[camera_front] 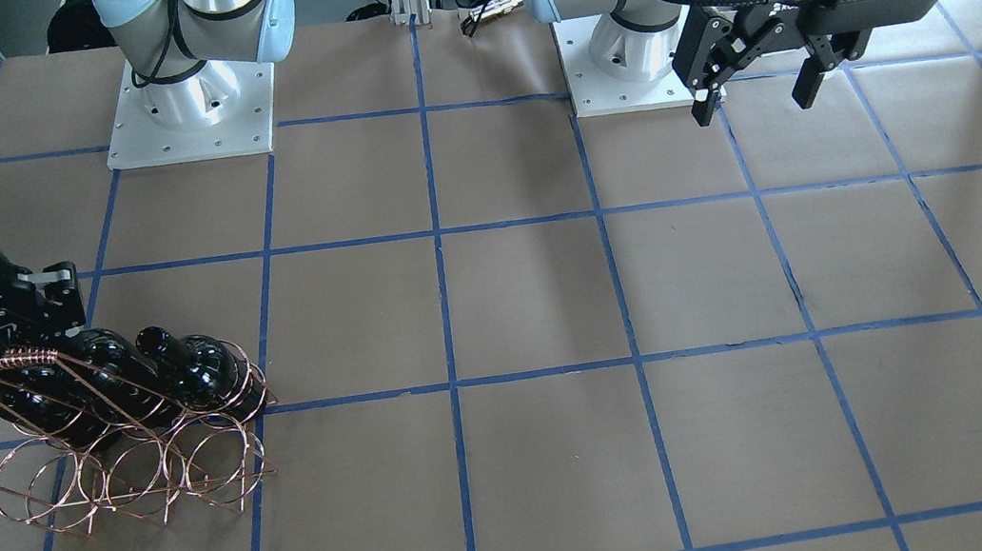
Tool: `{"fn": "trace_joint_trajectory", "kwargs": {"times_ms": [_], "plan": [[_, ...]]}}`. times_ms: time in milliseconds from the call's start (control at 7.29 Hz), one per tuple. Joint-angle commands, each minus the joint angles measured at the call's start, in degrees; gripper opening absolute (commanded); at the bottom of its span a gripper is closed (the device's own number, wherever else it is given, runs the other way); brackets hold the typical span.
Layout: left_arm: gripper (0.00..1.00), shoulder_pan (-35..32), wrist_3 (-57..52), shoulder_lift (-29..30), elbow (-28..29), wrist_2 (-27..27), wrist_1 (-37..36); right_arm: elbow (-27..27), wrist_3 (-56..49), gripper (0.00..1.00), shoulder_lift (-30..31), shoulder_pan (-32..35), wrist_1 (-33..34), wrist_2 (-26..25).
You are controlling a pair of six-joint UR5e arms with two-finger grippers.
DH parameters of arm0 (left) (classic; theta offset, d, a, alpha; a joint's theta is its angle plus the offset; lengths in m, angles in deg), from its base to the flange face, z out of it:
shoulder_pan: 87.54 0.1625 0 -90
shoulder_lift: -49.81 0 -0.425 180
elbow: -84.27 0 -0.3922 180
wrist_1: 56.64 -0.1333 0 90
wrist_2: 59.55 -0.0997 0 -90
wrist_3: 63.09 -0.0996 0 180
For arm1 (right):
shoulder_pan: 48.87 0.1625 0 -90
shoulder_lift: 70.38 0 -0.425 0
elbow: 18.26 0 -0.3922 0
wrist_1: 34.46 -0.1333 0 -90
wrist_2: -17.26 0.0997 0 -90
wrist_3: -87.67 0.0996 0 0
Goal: Place wine into wine basket
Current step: 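Tilt and lower the bottle into the empty middle rack ring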
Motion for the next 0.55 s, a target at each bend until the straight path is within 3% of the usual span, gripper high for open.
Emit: {"fn": "trace_joint_trajectory", "kwargs": {"times_ms": [0,137,274,411], "plan": [[1.00,0.0,0.0,0.0,0.0,0.0,0.0,-0.5,0.2,0.04,-1.0,0.0,0.3,0.0],[1.00,0.0,0.0,0.0,0.0,0.0,0.0,-0.6,0.4,0.16,-1.0,-0.1,0.5,0.1],[1.00,0.0,0.0,0.0,0.0,0.0,0.0,-0.6,0.1,0.50,-1.0,-0.1,0.5,-0.3],[1.00,0.1,0.0,-0.1,0.0,0.0,0.0,-0.6,0.3,0.99,-1.1,0.0,0.5,-0.8]]}}
